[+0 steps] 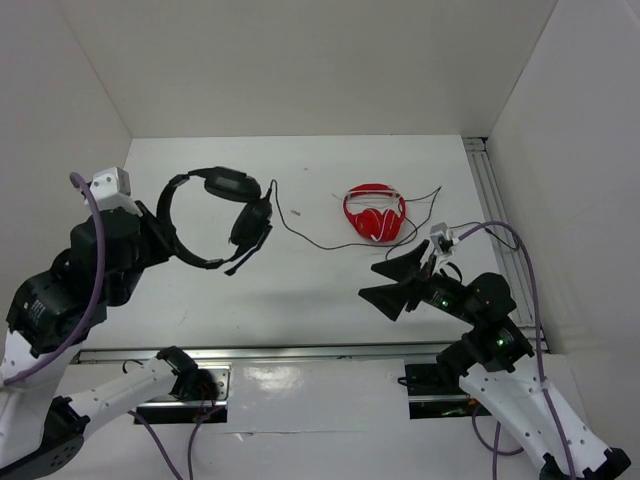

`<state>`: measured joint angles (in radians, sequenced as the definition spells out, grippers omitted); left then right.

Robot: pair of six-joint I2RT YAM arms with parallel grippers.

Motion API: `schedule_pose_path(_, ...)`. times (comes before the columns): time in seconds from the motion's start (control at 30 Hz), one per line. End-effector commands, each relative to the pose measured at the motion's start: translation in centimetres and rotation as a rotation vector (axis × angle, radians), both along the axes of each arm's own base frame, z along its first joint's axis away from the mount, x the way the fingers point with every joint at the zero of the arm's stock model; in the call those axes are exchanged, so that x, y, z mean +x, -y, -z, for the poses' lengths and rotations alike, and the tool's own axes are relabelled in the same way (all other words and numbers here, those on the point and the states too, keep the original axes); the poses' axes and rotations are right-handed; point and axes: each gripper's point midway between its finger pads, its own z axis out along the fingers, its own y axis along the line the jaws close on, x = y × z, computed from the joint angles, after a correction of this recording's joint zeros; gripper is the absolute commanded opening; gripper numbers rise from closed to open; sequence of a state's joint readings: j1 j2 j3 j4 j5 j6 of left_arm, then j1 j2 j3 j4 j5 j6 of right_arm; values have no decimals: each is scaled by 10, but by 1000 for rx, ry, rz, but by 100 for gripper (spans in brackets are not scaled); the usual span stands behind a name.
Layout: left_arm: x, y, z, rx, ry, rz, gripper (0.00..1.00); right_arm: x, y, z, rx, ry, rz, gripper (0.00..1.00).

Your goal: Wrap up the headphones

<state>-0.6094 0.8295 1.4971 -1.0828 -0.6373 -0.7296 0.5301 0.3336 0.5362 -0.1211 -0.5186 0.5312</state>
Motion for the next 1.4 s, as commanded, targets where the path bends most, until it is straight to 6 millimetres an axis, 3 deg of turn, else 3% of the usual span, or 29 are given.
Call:
schedule_pose_path(0.0, -5, -4, -19, 59, 25, 48, 0, -12, -11, -49, 175, 242, -125, 100)
schedule_pose_path(0.03, -6, -2, -23, 68, 32, 74, 0, -2, -16, -51, 181, 249, -117, 100)
schedule_pose_path(0.1, -9, 4, -34, 57, 51, 122, 0, 13, -30, -32, 134, 212, -146, 100)
schedule_pose_path(0.2, -11, 7, -41, 65, 47, 157, 0, 18, -50, -30, 101, 250, -190, 100)
schedule_pose_path(0.23, -14, 9, -41, 67, 44, 177, 0, 25, -64, -19, 60, 246, -190, 100)
schedule_pose_path(0.27, -17, 15, -44, 55, 46, 220, 0, 45, -79, -8, 4, 229, -132, 100)
schedule_pose_path(0.3, -17, 15, -44, 55, 46, 221, 0, 40, -83, -7, -6, 254, -151, 100)
schedule_pose_path(0.37, -20, 21, -47, 36, 50, 256, 0, 58, -94, -2, -58, 275, -92, 100)
schedule_pose_path(0.4, -21, 23, -49, 37, 56, 274, 0, 58, -101, 0, -70, 278, -96, 99)
schedule_pose_path(0.57, -29, 26, -49, 23, 49, 312, 0, 89, -107, -4, -92, 305, 49, 97)
schedule_pose_path(0.67, -31, 26, -47, 32, 40, 324, 0, 93, -108, -11, -91, 341, 72, 97)
schedule_pose_path(0.77, -32, 31, -38, 36, 10, 349, 0, 101, -113, 1, -117, 334, 80, 97)
schedule_pose_path(0.87, -33, 33, -39, 25, 19, 362, 0, 107, -124, 12, -131, 324, 62, 87)
schedule_pose_path(0.9, -35, 34, -39, 18, 25, 371, 0, 108, -130, 24, -148, 311, 35, 80)
schedule_pose_path(0.93, -35, 34, -39, 18, 26, 371, 0, 108, -133, 24, -143, 316, 25, 65)
schedule_pose_path(1.03, -33, 31, -39, 25, 28, 353, 0, 104, -138, 41, -137, 286, -8, 53)
schedule_pose_path(1.07, -35, 30, -41, 21, 37, 353, 0, 104, -138, 37, -117, 304, -4, 34)
schedule_pose_path(1.17, -34, 27, -41, 10, 38, 326, 0, 103, -138, 46, -113, 274, 7, 13)
schedule_pose_path(1.23, -33, 19, -41, 15, 45, 281, 0, 99, -134, 54, -129, 258, 20, 11)
schedule_pose_path(1.27, -35, 14, -43, 15, 59, 265, 0, 95, -134, 50, -129, 269, 28, 10)
schedule_pose_path(1.33, -30, 7, -33, 44, 45, 220, 0, 93, -128, 53, -150, 261, 62, 8)
schedule_pose_path(1.37, -27, -7, -30, 77, 51, 145, 0, 93, -121, 50, -169, 252, 117, 8)
